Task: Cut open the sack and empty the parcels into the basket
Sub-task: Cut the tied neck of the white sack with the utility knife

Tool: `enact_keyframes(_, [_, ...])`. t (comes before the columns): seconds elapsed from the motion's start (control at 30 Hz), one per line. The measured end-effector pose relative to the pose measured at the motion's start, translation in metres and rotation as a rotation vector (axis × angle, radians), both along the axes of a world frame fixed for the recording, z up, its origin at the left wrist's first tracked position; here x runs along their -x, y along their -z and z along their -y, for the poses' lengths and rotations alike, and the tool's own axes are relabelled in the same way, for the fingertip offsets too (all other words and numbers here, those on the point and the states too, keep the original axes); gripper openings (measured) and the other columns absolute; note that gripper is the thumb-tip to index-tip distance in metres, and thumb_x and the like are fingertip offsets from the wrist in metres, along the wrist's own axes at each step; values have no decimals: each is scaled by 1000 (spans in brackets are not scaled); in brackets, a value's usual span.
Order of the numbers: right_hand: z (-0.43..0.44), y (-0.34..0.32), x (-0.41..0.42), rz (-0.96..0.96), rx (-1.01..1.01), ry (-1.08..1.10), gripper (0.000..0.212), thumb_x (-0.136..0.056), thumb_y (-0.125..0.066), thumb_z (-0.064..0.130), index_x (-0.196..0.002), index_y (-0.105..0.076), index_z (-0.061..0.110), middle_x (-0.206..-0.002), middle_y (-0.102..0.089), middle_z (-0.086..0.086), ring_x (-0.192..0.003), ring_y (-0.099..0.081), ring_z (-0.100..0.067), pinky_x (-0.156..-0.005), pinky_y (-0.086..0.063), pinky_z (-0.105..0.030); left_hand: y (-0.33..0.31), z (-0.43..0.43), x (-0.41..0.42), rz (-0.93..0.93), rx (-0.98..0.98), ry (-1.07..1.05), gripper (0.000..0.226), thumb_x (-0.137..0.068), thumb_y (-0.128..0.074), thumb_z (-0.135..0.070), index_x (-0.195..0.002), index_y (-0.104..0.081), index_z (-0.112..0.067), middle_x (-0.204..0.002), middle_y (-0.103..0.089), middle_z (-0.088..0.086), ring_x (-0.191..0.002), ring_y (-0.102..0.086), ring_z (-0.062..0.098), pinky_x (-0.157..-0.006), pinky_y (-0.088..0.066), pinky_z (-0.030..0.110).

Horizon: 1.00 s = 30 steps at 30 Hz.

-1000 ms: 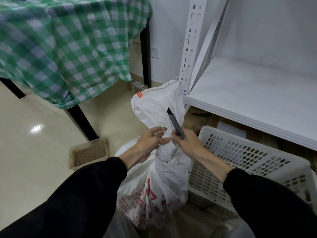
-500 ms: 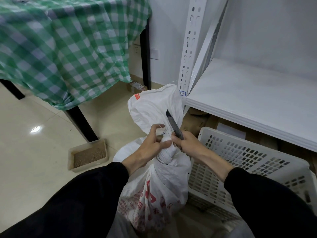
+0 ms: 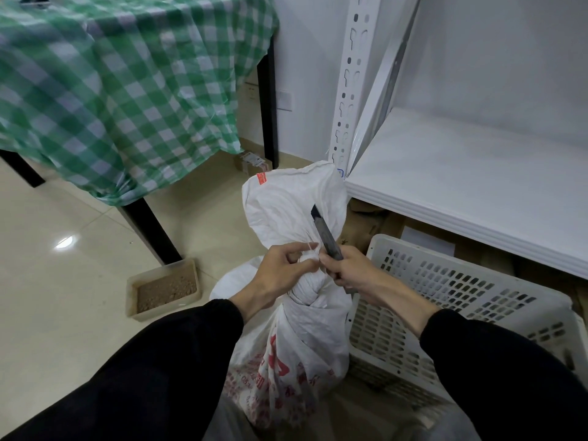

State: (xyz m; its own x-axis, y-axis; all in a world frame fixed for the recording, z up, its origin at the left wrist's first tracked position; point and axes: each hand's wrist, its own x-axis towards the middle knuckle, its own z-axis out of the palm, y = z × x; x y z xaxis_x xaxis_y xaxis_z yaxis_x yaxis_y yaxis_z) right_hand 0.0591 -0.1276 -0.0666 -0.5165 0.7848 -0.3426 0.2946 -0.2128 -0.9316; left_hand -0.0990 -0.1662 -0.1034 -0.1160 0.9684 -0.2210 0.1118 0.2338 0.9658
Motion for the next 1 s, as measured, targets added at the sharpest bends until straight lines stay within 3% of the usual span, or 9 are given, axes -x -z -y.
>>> enact_keyframes(0.13, [-1,0,-2,-11,23,-9,25,-101,-49,12,-77,-49,15,-58,-42,3,-38,-31,0,-35,-24,-13,-7,3,0,34,-7,23,33,-78,-77,-20,-111,-73,-25,-91,-73,22,-83,-62,23,-89,-52,44])
enact_keyframes(0.23, [-1,-1,-4,-36,58,0,26,-101,-49,11,-76,-50,14,-58,-44,2,-36,-32,0,-34,-24,-13,-5,3,2,60,-7,120,42,-73,-80,-43,-113,-72,-37,-90,-57,10,-89,-52,23,-89,-43,39])
enact_keyframes(0.3, [-1,-2,-5,-44,71,-2,26,-101,-48,9,-76,-50,13,-59,-44,1,-35,-33,1,-34,-24,-13,-1,3,2,25,-2,120,39,-72,-77,-47,-111,-72,-42,-92,-54,6,-88,-52,22,-88,-42,38])
enact_keyframes(0.47, [0,-2,-5,-42,76,-2,22,-102,-48,11,-79,-49,12,-58,-44,1,-34,-33,1,-33,-25,-13,-6,4,-2,-42,-41,108,31,-91,-67,-22,-122,-65,-23,-97,-72,14,-94,-68,23,-97,-51,43])
enact_keyframes(0.57, [1,-1,-4,-43,68,5,19,-102,-48,11,-83,-52,11,-58,-43,1,-35,-32,1,-34,-25,-13,-5,4,-6,-147,-79,36,32,-91,-65,-19,-122,-67,-18,-103,-75,3,-98,-70,15,-94,-55,33])
enact_keyframes(0.67, [2,0,-2,-61,76,33,26,-101,-50,13,-77,-55,17,-56,-43,3,-36,-31,-1,-34,-25,-13,-4,2,-7,-148,-84,17,30,-89,-64,-15,-118,-70,-16,-84,-71,-9,-77,-65,0,-79,-53,18])
enact_keyframes(0.77, [3,3,-1,-61,68,47,24,-101,-51,15,-77,-54,15,-53,-44,7,-38,-30,-2,-34,-25,-14,-3,1,-6,-84,-61,-8,30,-85,-65,-16,-114,-73,-19,-66,-59,-1,-63,-54,8,-70,-47,26])
enact_keyframes(0.9, [2,4,1,-67,43,69,22,-100,-52,15,-79,-57,18,-61,-44,2,-40,-31,-2,-36,-25,-14,-3,0,-8,-29,-62,-77,31,-82,-69,-14,-111,-75,-17,-90,-75,4,-91,-70,18,-92,-56,34])
enact_keyframes(1.0, [0,6,2,-68,45,77,16,-100,-52,17,-88,-62,14,-63,-44,2,-41,-31,-2,-36,-25,-15,-4,-2,-8,-54,-66,-81,26,-80,-69,-17,-105,-78,-17,-105,-76,-6,-101,-71,20,-95,-55,41])
